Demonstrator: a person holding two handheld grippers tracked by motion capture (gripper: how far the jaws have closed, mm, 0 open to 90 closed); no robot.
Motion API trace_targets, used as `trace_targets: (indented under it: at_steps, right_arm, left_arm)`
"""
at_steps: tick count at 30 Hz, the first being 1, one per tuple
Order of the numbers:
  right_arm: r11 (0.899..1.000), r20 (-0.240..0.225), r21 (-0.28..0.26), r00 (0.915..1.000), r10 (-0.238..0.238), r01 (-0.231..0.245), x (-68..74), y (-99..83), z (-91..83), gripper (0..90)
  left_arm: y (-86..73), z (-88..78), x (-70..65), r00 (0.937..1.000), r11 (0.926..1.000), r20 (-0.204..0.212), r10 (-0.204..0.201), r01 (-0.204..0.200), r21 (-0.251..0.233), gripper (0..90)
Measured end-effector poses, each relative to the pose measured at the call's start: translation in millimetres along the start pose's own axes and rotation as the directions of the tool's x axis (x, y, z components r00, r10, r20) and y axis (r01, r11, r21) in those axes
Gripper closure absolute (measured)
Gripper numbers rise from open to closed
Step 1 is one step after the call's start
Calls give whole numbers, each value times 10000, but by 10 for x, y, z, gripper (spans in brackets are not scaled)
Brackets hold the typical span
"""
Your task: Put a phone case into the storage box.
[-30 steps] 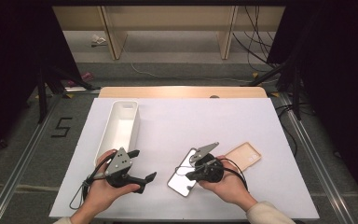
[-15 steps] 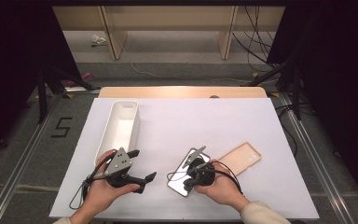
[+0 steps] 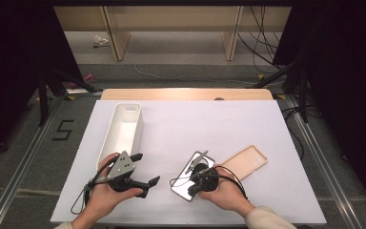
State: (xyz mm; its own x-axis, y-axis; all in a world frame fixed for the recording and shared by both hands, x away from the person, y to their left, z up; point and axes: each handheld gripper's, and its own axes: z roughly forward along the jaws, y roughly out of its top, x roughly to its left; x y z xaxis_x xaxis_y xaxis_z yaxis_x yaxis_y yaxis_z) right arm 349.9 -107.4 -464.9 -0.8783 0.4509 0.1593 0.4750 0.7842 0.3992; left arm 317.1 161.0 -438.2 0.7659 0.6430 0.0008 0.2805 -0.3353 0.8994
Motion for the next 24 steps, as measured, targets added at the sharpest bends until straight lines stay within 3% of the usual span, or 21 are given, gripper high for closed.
trace_targets:
  at_steps: [10, 24]
  right_arm:
    - [9995, -22, 244, 9998, -207, 207, 17, -6, -19, 900]
    - [9926, 288, 1136, 9985, -471, 435, -92, -121, -141, 900]
  left_arm:
    - [-3, -1, -1, 10000, 10000, 13, 4, -4, 5, 55]
    - [-3, -1, -9, 10000, 10000, 65, -8, 9, -31, 54]
